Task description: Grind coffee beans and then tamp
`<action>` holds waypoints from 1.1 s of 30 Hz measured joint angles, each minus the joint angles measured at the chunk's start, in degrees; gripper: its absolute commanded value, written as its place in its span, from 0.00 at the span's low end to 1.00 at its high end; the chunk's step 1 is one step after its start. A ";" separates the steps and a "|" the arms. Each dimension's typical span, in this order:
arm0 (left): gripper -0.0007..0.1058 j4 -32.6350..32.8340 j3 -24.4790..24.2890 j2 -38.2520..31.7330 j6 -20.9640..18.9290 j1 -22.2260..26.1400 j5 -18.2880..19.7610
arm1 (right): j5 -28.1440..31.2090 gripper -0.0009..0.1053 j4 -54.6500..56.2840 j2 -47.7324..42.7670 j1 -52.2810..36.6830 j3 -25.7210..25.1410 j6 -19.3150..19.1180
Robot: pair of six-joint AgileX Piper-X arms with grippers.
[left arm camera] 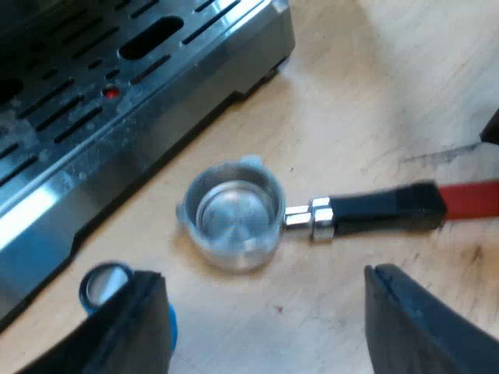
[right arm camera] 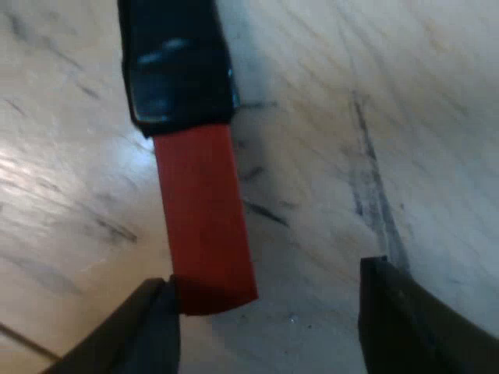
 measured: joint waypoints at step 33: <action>0.54 12.32 -9.24 0.00 -0.31 0.00 -0.94 | 22.24 0.50 -19.22 -11.57 11.37 -3.33 2.19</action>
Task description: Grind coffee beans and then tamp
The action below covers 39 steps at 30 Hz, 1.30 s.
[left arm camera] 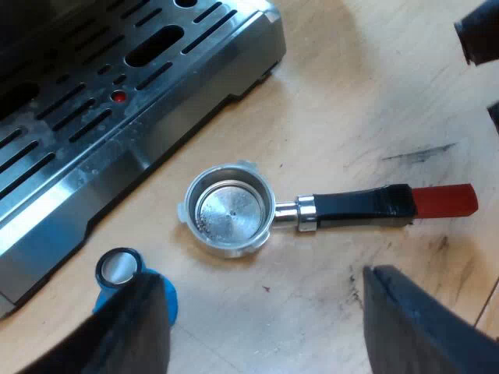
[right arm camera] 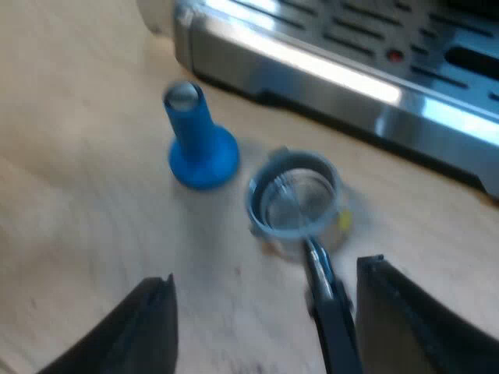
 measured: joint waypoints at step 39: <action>0.54 0.00 0.00 0.00 0.00 0.00 -6.67 | -0.53 0.65 -50.23 17.03 0.00 15.58 -14.04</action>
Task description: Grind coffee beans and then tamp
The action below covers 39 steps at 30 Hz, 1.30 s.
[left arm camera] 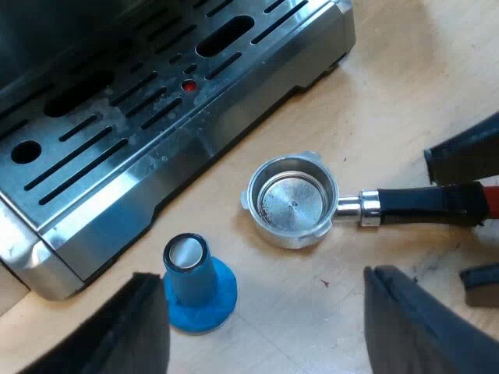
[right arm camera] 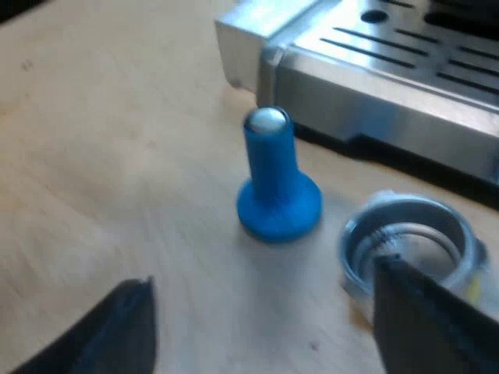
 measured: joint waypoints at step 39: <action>0.54 -7.07 -1.44 22.46 0.00 0.00 -2.61 | 0.11 0.64 -3.82 2.18 0.00 0.00 0.00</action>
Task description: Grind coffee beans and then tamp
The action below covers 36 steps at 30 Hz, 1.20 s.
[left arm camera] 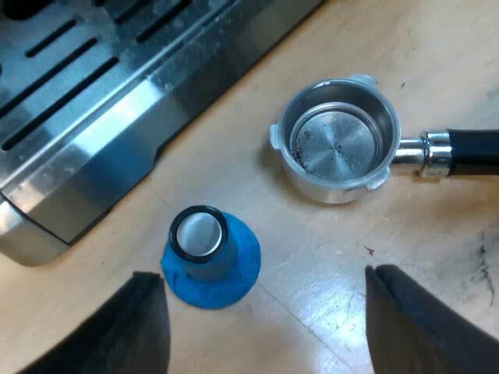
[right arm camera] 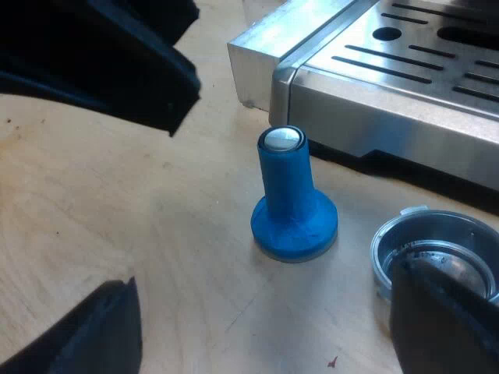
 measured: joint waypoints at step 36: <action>0.54 6.42 -14.09 31.14 0.00 3.65 -2.65 | 0.00 0.64 0.00 0.00 0.00 0.00 0.00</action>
